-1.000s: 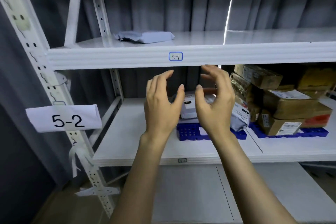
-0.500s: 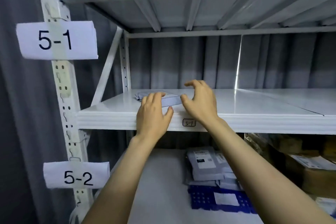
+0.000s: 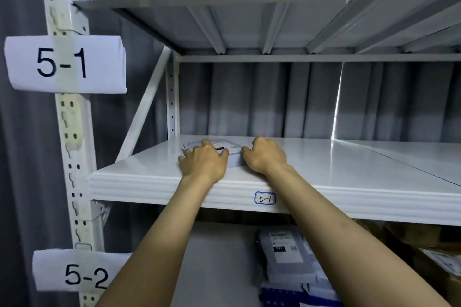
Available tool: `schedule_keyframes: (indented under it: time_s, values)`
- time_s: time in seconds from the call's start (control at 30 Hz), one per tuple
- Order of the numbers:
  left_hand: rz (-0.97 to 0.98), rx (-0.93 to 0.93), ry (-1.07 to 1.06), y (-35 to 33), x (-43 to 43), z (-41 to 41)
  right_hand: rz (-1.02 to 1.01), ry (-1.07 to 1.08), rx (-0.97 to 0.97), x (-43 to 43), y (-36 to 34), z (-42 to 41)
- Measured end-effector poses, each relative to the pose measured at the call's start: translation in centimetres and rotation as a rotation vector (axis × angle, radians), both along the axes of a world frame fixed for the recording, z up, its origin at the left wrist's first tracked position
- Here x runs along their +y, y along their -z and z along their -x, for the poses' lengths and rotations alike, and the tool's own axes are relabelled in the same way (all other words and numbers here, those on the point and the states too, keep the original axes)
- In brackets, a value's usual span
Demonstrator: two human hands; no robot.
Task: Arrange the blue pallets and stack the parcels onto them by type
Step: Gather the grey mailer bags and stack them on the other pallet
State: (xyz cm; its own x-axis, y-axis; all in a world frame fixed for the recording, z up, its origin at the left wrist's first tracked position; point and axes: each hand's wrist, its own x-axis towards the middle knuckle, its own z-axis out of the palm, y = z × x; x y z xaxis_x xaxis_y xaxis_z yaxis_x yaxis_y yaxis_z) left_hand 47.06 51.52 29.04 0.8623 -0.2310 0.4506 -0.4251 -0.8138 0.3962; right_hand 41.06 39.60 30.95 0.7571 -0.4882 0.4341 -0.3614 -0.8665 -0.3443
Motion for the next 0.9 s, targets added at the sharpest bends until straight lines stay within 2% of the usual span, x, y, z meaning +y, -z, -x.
schedule_keyframes:
  time_s: [0.3,0.43,0.53,0.73,0.9]
  values:
    - [0.048,-0.02,0.099,0.4,0.5,-0.5,-0.129,-0.033,-0.087,-1.0,0.2,-1.3]
    - [0.088,-0.011,0.171,0.3,0.9,-0.5,-0.254,-0.029,-0.153,-1.8,0.2,-1.4]
    - [0.183,0.017,0.252,0.3,1.3,-0.4,-0.421,-0.081,-0.239,-1.9,0.1,-1.5]
    - [0.426,0.093,0.361,0.5,1.5,-0.6,-0.609,-0.227,-0.359,-1.7,-0.1,-1.0]
    - [0.628,0.041,0.41,0.5,1.6,-0.1,-0.797,-0.367,-0.541,-0.8,-0.7,-0.1]
